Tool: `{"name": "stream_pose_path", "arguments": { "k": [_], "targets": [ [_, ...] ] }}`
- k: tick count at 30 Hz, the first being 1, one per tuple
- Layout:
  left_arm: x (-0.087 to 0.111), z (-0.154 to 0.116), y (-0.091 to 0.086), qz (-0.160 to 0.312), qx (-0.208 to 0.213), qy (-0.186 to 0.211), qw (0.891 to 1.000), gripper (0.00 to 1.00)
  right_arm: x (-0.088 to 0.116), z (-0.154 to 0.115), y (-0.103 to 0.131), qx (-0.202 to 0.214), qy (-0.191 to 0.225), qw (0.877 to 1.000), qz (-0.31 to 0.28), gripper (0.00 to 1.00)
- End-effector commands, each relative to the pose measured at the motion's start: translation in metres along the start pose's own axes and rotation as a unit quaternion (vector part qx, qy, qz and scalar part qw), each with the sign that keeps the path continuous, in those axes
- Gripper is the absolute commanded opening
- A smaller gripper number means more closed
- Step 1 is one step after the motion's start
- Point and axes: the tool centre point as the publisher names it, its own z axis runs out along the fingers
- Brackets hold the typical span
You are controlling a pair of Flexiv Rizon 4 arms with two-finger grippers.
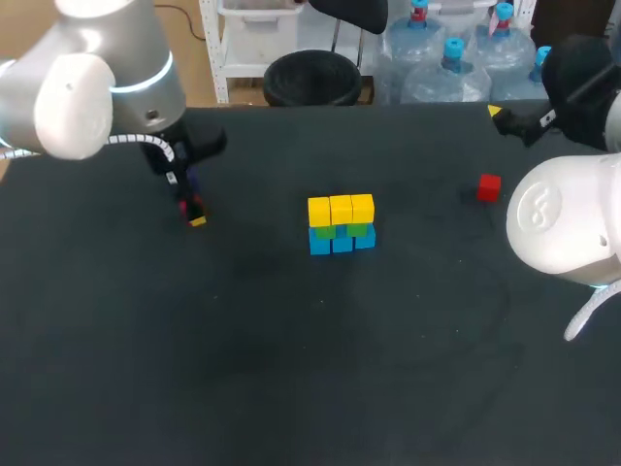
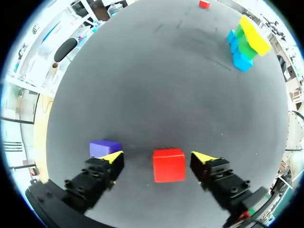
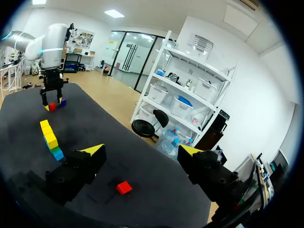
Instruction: Place the blue cubes, place green cubes on the blue cubes, place the yellow cubes on the green cubes, then place the red cubes on the yellow cubes, and place purple cube on the red cubes.
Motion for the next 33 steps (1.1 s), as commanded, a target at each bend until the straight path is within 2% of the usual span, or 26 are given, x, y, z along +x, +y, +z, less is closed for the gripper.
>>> {"name": "stream_pose_path", "arguments": {
  "k": [1,4,10,13,25,29,33],
  "targets": [
    [-0.002,0.001,0.005,-0.003,0.002,0.004,1.0,0.4,0.0,0.0,-0.001,-0.001,-0.001,1.0,0.0,1.0],
    [-0.002,0.001,0.005,-0.006,-0.001,0.004,1.0,0.0,0.0,0.0,-0.001,-0.001,-0.001,1.0,0.0,1.0],
    [-0.003,-0.004,0.002,-0.003,-0.005,0.004,1.0,0.0,0.0,0.0,-0.001,-0.001,-0.001,1.0,0.0,1.0],
    [-0.013,-0.018,-0.005,0.014,-0.009,-0.004,1.0,0.0,0.0,0.0,-0.001,-0.001,-0.001,1.0,0.0,1.0],
    [-0.077,-0.097,-0.064,0.093,-0.006,-0.052,0.994,0.0,0.0,0.0,-0.001,-0.001,-0.001,1.0,0.0,1.0],
    [-0.094,-0.113,-0.078,0.114,-0.006,-0.066,0.991,0.0,0.0,0.0,-0.001,-0.001,-0.001,1.0,0.0,1.0],
    [-0.107,-0.114,-0.089,0.129,-0.003,-0.062,0.99,0.0,0.0,0.0,-0.001,-0.001,-0.001,1.0,0.0,1.0]
  ]
}}
